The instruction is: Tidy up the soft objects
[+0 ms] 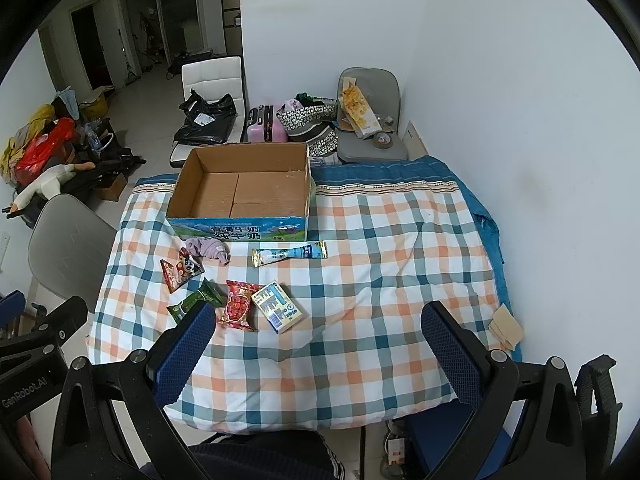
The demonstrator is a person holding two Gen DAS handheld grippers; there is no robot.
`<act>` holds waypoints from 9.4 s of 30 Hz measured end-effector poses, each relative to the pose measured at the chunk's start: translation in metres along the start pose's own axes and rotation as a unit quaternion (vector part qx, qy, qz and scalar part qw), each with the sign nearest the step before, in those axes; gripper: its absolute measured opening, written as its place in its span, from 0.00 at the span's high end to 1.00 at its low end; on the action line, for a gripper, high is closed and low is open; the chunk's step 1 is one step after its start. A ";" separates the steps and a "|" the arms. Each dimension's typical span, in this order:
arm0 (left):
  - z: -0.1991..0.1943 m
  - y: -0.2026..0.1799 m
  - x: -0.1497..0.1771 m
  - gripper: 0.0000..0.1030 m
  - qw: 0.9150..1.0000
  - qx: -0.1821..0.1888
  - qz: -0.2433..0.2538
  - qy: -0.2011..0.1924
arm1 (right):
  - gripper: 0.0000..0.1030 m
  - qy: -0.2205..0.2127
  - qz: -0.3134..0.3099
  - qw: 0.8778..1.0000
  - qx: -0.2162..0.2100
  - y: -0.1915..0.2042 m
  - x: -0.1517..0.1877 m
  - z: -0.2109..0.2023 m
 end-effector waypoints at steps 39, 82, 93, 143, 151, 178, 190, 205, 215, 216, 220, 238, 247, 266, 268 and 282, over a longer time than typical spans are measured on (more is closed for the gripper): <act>-0.004 0.001 -0.005 0.00 1.000 0.003 -0.003 -0.003 | 0.00 -0.012 -0.002 1.000 0.001 0.004 -0.009 -0.004; 0.111 -0.003 -0.006 0.00 0.998 -0.026 0.019 0.061 | 0.00 0.086 0.007 0.996 -0.028 -0.007 0.019 0.107; 0.261 -0.012 0.072 0.00 0.982 -0.031 0.074 0.170 | 0.00 0.225 -0.030 0.970 -0.082 0.027 0.125 0.312; 0.349 0.050 0.198 0.60 0.957 0.026 -0.004 0.289 | 0.34 0.398 0.034 0.913 -0.085 0.127 0.306 0.453; 0.289 0.053 0.174 0.61 0.972 0.039 -0.008 0.231 | 0.36 0.363 0.035 0.926 -0.103 0.146 0.291 0.422; 0.349 -0.017 -0.111 0.62 0.983 0.131 -0.029 0.123 | 0.36 0.165 0.085 0.971 -0.149 0.096 0.017 0.405; 0.518 -0.048 -0.105 0.62 0.957 0.144 -0.022 0.250 | 0.36 0.211 0.091 0.966 -0.116 0.109 -0.005 0.559; 0.566 -0.060 -0.086 0.61 0.941 0.170 -0.020 0.292 | 0.36 0.247 0.047 0.963 -0.099 0.128 0.013 0.646; 0.545 -0.041 -0.090 0.15 0.949 0.150 -0.019 0.277 | 0.32 0.261 0.028 0.960 -0.094 0.137 0.015 0.660; 0.541 -0.037 -0.091 0.12 0.951 0.142 -0.017 0.272 | 0.28 0.261 0.028 0.960 -0.093 0.137 0.015 0.658; 0.517 -0.019 -0.094 0.06 0.962 0.117 -0.008 0.246 | 0.19 0.263 0.026 0.960 -0.090 0.141 0.013 0.645; 0.411 0.018 -0.114 0.05 0.991 0.074 0.025 0.112 | 0.03 0.191 0.025 0.980 -0.040 0.133 0.009 0.525; 0.351 0.027 -0.112 0.05 0.993 0.092 0.013 0.069 | 0.03 0.156 0.035 0.986 -0.041 0.132 0.008 0.448; 0.358 0.105 0.083 0.05 0.978 -0.033 0.103 0.180 | 0.03 0.336 0.087 0.933 -0.099 0.163 0.236 0.416; 0.373 0.096 0.092 0.05 0.973 -0.029 0.137 0.182 | 0.04 0.348 0.086 0.928 -0.099 0.169 0.252 0.422; 0.419 0.073 0.122 0.49 0.955 0.032 0.139 0.259 | 0.51 0.393 0.074 0.911 -0.100 0.182 0.294 0.428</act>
Point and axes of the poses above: each gripper's, at about its wrist camera, not at the fingertips, and z roughly the way its jaws point, y to its left, x to its underside, the point moved 5 cm from there along z, roughly the way its jaws point, and after that the axes turned 15 degrees about -y, right-handed, at the moved point
